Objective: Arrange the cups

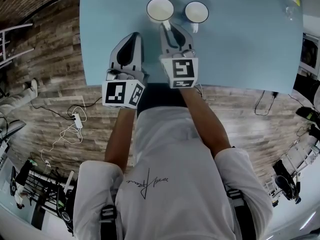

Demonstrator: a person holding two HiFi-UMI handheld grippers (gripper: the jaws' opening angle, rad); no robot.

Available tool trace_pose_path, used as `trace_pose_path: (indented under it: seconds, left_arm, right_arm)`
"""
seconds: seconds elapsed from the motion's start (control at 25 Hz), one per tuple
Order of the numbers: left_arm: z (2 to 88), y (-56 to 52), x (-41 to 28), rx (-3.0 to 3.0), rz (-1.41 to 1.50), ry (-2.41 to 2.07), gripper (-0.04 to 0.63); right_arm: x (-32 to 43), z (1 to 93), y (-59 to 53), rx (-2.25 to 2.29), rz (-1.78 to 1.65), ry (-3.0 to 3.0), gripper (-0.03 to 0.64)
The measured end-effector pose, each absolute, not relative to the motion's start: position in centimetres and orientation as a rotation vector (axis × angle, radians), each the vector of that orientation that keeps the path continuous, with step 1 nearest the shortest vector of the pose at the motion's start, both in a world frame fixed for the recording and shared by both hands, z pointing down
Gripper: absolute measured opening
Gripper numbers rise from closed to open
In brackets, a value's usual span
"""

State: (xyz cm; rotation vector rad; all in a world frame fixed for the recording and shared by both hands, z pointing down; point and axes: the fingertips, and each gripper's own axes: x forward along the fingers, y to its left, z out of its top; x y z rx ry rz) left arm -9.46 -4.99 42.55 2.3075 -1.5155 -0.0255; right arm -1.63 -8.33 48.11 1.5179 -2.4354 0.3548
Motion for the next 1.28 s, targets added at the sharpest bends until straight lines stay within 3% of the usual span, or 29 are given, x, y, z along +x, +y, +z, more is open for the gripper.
trace_pose_path:
  seconds: [1.28]
  left_arm:
    - [38.2,-7.4,-8.9,2.393,-0.077,-1.477,0.006]
  right_arm:
    - [-1.4,41.8,-9.1,1.529,0.344,-2.475,0.064]
